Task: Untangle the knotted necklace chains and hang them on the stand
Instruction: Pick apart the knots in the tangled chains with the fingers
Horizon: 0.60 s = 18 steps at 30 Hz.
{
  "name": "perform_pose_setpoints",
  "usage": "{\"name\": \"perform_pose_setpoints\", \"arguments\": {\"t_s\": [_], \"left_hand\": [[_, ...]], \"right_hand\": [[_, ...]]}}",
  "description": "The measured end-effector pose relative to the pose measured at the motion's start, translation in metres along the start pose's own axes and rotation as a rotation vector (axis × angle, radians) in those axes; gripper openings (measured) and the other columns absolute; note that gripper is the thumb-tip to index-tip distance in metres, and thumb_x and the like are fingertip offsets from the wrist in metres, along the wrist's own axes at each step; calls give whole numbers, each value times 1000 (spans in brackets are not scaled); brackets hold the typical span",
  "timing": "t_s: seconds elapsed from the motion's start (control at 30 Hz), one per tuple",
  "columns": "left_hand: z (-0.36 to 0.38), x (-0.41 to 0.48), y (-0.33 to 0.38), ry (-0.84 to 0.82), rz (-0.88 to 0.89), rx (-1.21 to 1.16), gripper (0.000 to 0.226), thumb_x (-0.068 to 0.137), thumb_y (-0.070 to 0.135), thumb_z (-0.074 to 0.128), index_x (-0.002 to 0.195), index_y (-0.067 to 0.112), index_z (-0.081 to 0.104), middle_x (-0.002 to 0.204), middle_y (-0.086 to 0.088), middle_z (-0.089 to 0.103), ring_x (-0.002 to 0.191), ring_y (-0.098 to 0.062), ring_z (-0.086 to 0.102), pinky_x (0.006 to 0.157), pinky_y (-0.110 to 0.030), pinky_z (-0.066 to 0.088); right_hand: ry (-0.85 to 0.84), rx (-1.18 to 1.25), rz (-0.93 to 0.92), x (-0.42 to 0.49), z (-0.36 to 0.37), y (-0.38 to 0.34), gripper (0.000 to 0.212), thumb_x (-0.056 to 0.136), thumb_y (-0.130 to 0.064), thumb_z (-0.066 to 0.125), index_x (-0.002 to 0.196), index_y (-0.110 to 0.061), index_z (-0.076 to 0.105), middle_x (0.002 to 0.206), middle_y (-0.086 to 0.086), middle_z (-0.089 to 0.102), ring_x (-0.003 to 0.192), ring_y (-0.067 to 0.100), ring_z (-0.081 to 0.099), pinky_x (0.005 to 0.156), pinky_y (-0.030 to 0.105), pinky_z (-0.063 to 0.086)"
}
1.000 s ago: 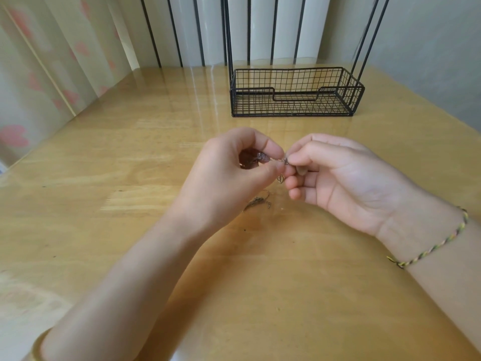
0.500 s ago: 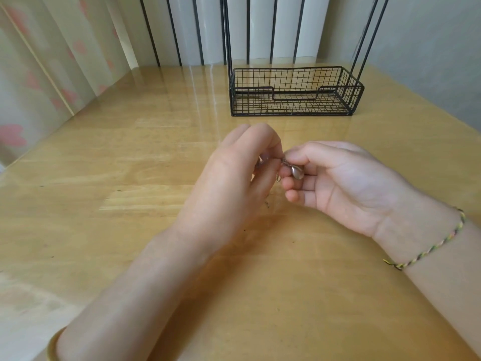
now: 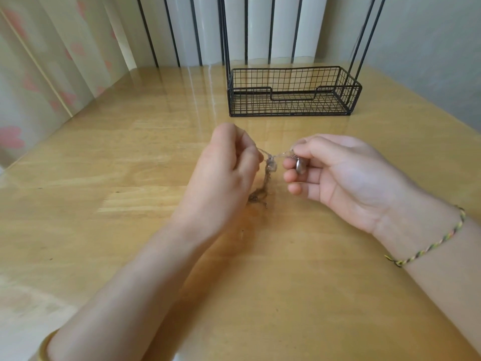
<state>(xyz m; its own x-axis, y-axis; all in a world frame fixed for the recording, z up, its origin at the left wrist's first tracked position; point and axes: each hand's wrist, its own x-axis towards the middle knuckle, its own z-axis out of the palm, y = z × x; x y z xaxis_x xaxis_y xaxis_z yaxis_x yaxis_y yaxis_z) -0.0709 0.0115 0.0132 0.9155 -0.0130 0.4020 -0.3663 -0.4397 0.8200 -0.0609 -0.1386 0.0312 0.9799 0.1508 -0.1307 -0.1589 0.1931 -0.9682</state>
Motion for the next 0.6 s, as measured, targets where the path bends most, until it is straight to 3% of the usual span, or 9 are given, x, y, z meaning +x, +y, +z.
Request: {"name": "perform_pose_setpoints", "arguments": {"t_s": [0.2, 0.33, 0.6], "left_hand": [[-1, 2, 5, 42, -166, -320, 15, 94, 4, 44, 82, 12, 50, 83, 2, 64, 78, -6, 61, 76, -26, 53], [-3, 3, 4, 88, -117, -272, 12, 92, 3, 46, 84, 10, 51, 81, -1, 61, 75, -9, 58, 72, -26, 52], [-5, 2, 4, -98, -165, -302, 17, 92, 1, 48, 93, 16, 55, 76, 5, 58, 60, 1, 53, 59, -14, 41]], "right_hand": [[-60, -95, 24, 0, 3, 3, 15, 87, 0, 52, 75, -8, 56, 58, 3, 54, 45, 10, 50, 41, 21, 43], [-124, -238, -16, -3, 4, 4, 10, 86, 2, 55, 89, -1, 64, 61, 3, 56, 48, 10, 50, 43, 20, 45], [-37, -66, -4, 1, 0, 1, 14, 84, -2, 55, 72, -9, 60, 70, 7, 62, 60, 18, 61, 53, 28, 52]]}}
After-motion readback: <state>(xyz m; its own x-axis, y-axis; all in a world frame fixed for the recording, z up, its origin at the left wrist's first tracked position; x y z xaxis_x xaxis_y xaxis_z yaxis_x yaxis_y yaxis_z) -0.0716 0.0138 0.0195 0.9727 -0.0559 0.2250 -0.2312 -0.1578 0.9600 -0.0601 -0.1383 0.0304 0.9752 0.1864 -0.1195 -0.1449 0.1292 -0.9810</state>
